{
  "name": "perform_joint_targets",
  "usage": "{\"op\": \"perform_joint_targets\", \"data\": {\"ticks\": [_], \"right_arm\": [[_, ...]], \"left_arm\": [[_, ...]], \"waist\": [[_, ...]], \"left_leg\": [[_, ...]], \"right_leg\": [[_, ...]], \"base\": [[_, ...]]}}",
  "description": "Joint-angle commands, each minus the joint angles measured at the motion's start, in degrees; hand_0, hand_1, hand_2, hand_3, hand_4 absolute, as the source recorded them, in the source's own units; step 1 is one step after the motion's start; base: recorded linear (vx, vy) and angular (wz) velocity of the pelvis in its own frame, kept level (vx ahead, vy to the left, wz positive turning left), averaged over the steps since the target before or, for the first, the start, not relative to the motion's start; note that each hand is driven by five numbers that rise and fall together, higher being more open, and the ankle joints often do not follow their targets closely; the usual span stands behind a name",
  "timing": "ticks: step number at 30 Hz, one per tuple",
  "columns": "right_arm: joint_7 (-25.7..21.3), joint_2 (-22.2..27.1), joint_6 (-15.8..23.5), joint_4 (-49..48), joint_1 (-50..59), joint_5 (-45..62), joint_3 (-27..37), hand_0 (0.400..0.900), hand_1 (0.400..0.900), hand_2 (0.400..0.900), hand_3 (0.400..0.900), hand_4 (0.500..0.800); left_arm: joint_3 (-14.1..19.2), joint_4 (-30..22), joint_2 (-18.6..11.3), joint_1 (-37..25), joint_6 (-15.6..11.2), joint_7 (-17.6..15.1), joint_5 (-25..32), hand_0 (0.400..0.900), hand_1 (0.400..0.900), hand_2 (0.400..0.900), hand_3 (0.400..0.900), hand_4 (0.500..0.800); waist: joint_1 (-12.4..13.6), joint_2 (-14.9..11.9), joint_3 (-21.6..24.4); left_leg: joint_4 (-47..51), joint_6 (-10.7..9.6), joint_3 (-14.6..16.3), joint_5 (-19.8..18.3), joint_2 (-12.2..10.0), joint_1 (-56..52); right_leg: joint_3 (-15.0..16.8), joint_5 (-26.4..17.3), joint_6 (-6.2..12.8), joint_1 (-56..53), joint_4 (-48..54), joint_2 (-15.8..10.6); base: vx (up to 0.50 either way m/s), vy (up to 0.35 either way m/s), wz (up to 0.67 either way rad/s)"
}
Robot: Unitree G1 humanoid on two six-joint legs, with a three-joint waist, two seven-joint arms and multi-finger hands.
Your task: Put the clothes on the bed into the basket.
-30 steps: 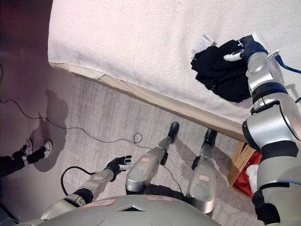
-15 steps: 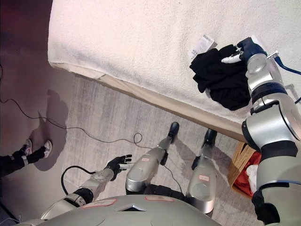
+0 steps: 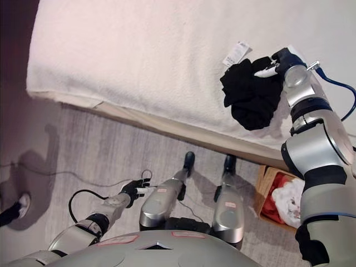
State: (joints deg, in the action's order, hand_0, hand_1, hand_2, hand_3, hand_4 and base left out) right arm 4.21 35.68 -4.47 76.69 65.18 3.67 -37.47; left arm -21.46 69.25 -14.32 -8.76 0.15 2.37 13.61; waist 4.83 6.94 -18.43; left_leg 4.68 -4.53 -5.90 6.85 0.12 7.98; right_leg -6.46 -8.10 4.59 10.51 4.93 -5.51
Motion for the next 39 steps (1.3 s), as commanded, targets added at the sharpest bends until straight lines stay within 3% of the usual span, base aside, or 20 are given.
{"op": "perform_joint_targets", "data": {"ticks": [1, 5, 14, 30, 39], "right_arm": [[-1.92, 1.46, 1.86, 0.27, 4.09, -1.02, -3.32, 0.4, 0.4, 0.4, 0.4, 0.5], [-0.69, 4.45, 1.74, 0.49, 4.89, -1.53, -3.62, 0.4, 0.4, 0.4, 0.4, 0.5], [0.23, 12.9, 1.51, 2.2, 5.68, -1.7, -3.52, 0.4, 0.4, 0.4, 0.4, 0.5], [-0.2, 22.76, 0.53, 6.3, -0.13, 0.71, 2.44, 0.4, 0.4, 0.4, 0.4, 0.5], [-0.12, 22.48, 0.12, 6.54, -3.49, 0.57, 4.64, 0.4, 0.4, 0.4, 0.4, 0.5]], "left_arm": [[-0.79, 6.67, -4.25, 2.06, 0.71, 0.01, -2.21, 0.9, 0.9, 0.9, 0.9, 0.8], [2.11, 9.11, -5.71, 3.68, 1.26, 0.76, -3.52, 0.9, 0.9, 0.9, 0.9, 0.8], [4.83, 10.78, -7.47, 5.76, 1.79, 1.18, -4.71, 0.9, 0.9, 0.9, 0.9, 0.8], [5.19, 10.37, -8.45, 5.58, 2.1, 0.87, -5.67, 0.9, 0.9, 0.9, 0.9, 0.8], [6.63, 10.25, -8.85, 6.67, 2.17, 0.62, -5.45, 0.9, 0.9, 0.9, 0.9, 0.8]], "waist": [[-1.49, -6.04, 10.07], [-3.41, -8.76, 14.09], [-6.41, -10.29, 17.82], [-10.65, -7.8, 19.69], [-12.24, -5.96, 19.09]], "left_leg": [[-2.69, 1.33, 5.8, -10.08, -0.31, -4.15], [-2.34, 1.64, 9.47, -11.9, -1.03, -8.61], [-2.33, 2.45, 14.25, -13.8, -1.15, -13.36], [-3.11, 2.8, 16.49, -15.44, -1.27, -16.15], [-4.82, 3.48, 20.51, -16.68, -0.85, -16.76]], "right_leg": [[4.33, 2.34, 2.9, -0.61, -0.36, -3.59], [7.48, 2.49, 3.4, -2.18, -0.59, -2.15], [11.76, 1.84, 4.43, -3.54, -1.13, -0.62], [14.06, 2.23, 4.51, -4.63, -1.9, 0.51], [17.08, 0.78, 5.55, -3.43, -1.84, 1.53]], "base": [[0.07, 0.034, -0.52], [0.07, 0.036, -0.58], [0.0, 0.03, -0.4], [-0.01, 0.004, -0.14], [-0.02, 0.014, -0.34]]}}
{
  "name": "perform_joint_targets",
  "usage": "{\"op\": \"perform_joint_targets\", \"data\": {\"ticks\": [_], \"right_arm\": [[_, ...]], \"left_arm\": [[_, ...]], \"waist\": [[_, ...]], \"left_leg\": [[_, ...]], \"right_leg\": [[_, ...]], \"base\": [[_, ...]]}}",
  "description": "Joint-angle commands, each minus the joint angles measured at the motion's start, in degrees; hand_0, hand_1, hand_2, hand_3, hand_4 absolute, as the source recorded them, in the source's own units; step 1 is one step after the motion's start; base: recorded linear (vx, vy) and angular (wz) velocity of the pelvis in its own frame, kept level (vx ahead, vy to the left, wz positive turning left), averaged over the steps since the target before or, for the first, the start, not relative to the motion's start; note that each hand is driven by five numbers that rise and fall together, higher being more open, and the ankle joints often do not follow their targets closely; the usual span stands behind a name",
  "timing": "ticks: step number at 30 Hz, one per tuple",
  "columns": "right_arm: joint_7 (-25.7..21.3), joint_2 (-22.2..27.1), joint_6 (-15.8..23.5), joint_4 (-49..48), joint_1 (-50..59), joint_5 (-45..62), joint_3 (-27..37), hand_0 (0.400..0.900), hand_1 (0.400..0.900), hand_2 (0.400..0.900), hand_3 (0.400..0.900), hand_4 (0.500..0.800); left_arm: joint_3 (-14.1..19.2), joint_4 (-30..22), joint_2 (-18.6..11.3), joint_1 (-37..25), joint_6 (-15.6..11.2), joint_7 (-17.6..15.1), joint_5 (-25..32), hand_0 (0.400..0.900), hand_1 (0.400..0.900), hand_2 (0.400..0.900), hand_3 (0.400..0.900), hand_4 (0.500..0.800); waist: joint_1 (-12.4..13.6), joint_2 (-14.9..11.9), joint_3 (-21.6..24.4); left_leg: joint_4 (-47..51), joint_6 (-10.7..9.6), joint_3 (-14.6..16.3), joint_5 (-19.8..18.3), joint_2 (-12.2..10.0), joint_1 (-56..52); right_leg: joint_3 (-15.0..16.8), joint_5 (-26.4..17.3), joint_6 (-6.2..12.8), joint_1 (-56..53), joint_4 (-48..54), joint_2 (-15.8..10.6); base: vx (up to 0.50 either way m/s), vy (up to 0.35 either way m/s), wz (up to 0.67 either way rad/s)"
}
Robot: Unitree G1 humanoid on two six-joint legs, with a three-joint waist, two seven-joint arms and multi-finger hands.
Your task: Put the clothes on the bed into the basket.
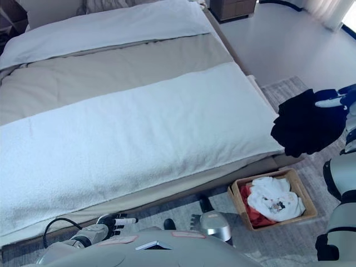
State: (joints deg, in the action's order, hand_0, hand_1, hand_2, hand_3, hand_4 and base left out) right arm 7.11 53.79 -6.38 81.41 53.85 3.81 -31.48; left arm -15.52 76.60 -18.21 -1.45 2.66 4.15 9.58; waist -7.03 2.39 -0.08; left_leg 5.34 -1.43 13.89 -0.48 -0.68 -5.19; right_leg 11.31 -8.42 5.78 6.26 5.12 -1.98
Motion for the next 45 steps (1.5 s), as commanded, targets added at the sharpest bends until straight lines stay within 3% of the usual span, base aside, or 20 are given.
{"op": "perform_joint_targets", "data": {"ticks": [1, 17, 18, 19, 45], "right_arm": [[-2.97, 4.14, 1.97, 1.69, 7.51, 0.5, -1.16, 0.4, 0.4, 0.4, 0.4, 0.5], [-2.07, 5.27, 1.18, 1.97, 2.73, 0.58, 2.23, 0.4, 0.4, 0.4, 0.4, 0.5], [-2.24, 5.5, 1.12, 2.1, 2.72, 0.74, 2.33, 0.461, 0.461, 0.461, 0.461, 0.536], [-2.69, 5.65, 1.16, 1.89, 2.31, 0.89, 2.84, 0.9, 0.9, 0.9, 0.9, 0.8], [-2.49, 5.79, 1.51, 0.99, -0.91, 0.89, 3.88, 0.9, 0.9, 0.9, 0.9, 0.8]], "left_arm": [[0.67, 2.88, -4.89, -0.68, -0.33, -1.25, -1.36, 0.9, 0.9, 0.9, 0.9, 0.8], [1.51, 2.45, -6.77, -1.15, -0.34, -1.47, -2.1, 0.9, 0.9, 0.9, 0.9, 0.8], [1.33, 2.32, -6.73, -1.54, -0.3, -1.52, -2.11, 0.9, 0.9, 0.9, 0.9, 0.8], [1.25, 2.25, -6.47, -1.49, -0.32, -1.65, -2.11, 0.9, 0.9, 0.9, 0.9, 0.8], [-0.1, 2.15, -4.2, -1.48, -0.37, -2.08, -2.58, 0.9, 0.9, 0.9, 0.9, 0.8]], "waist": [[-0.5, -1.32, 0.59], [-2.91, 2.34, -1.46], [-3.11, 2.54, -1.6], [-3.28, 3.44, -1.63], [-2.36, 1.54, -2.63]], "left_leg": [[-5.79, 0.52, 1.25, -9.54, 0.02, -3.53], [-8.34, 2.51, 4.77, -11.9, 2.26, -2.88], [-8.44, 2.56, 4.97, -11.94, 2.33, -2.74], [-8.25, 2.91, 4.29, -13.32, 2.26, -3.27], [-7.89, 1.75, 3.3, -10.95, 1.48, -2.11]], "right_leg": [[-0.29, 0.93, 4.47, 1.1, -2.16, -1.89], [3.33, -1.65, 6.3, 4.03, -2.88, -1.91], [3.5, -1.88, 6.42, 4.25, -2.81, -1.99], [2.95, -0.97, 6.73, 3.73, -2.57, -1.92], [2.65, -1.86, 5.37, 4.42, -2.66, -1.48]], "base": [[-0.02, 0.011, -0.24], [-0.03, 0.023, -0.2], [0.04, 0.078, -0.07], [0.04, 0.078, -0.07], [-0.01, -0.019, 0.03]]}}
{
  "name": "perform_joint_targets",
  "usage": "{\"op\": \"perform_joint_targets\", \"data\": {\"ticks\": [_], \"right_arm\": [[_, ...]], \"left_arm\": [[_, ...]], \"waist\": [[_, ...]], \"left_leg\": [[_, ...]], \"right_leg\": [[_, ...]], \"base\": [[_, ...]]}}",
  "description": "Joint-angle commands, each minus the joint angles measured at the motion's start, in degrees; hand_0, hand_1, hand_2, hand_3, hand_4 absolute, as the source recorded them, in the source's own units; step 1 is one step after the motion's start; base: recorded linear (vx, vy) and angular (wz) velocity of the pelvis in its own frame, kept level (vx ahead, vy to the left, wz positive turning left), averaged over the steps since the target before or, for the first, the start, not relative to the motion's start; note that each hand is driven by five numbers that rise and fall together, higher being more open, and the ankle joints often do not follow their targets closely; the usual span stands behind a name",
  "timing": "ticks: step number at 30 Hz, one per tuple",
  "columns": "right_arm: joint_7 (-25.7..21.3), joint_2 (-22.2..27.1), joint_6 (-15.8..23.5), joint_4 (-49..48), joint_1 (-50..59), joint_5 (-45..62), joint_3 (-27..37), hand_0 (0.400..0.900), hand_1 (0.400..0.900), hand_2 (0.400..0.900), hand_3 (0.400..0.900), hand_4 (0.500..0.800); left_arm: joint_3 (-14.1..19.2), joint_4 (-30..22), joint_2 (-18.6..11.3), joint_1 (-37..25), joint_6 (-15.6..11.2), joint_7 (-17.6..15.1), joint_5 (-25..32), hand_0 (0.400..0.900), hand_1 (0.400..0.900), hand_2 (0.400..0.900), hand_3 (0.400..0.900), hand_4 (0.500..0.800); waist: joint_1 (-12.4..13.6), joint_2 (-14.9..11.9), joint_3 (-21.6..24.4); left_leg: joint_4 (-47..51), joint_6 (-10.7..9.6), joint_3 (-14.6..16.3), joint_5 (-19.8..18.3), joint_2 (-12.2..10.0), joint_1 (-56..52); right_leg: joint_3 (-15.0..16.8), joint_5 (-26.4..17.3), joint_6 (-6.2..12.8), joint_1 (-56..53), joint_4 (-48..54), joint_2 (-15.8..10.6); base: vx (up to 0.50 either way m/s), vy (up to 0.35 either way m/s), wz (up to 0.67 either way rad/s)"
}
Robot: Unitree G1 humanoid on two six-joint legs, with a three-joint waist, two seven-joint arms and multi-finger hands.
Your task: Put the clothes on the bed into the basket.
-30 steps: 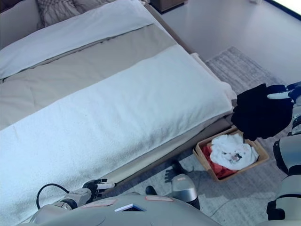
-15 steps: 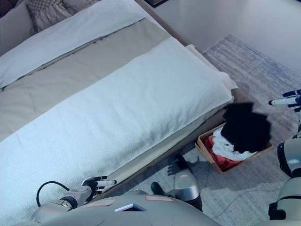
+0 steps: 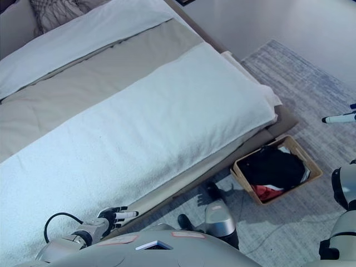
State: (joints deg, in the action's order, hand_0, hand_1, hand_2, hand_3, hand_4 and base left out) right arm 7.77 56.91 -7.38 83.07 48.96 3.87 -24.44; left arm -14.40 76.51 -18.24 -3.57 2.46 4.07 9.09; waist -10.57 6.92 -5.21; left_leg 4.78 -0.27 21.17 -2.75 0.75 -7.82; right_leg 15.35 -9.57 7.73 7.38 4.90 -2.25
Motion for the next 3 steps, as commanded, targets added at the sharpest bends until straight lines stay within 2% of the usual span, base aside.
{"op": "perform_joint_targets", "data": {"ticks": [1, 3], "right_arm": [[-3.26, 2.62, 2.53, -0.85, 3.96, 0.87, -3.17, 0.9, 0.9, 0.9, 0.9, 0.8], [-3.42, 2.05, 2.5, -1.09, 3.48, 0.78, -3.08, 0.9, 0.9, 0.9, 0.9, 0.8]], "left_arm": [[-1.39, 2.2, -3.97, 0.55, -0.21, -2.04, -2.21, 0.9, 0.9, 0.9, 0.9, 0.8], [-1.61, 1.98, -4.15, 0.03, 0.12, -1.96, -2.08, 0.9, 0.9, 0.9, 0.9, 0.8]], "waist": [[1.3, -3.19, 2.41], [1.24, -3.21, 2.4]], "left_leg": [[-7.34, 0.54, -4.06, -8.63, -0.04, 0.62], [-7.36, 0.49, -4.07, -8.58, -0.13, 0.66]], "right_leg": [[-1.45, -0.64, 3.34, 3.29, -2.47, -1.19], [-1.5, -0.65, 3.28, 3.27, -2.5, -1.21]], "base": [[0.0, 0.0, 0.0], [0.0, -0.005, 0.02]]}}
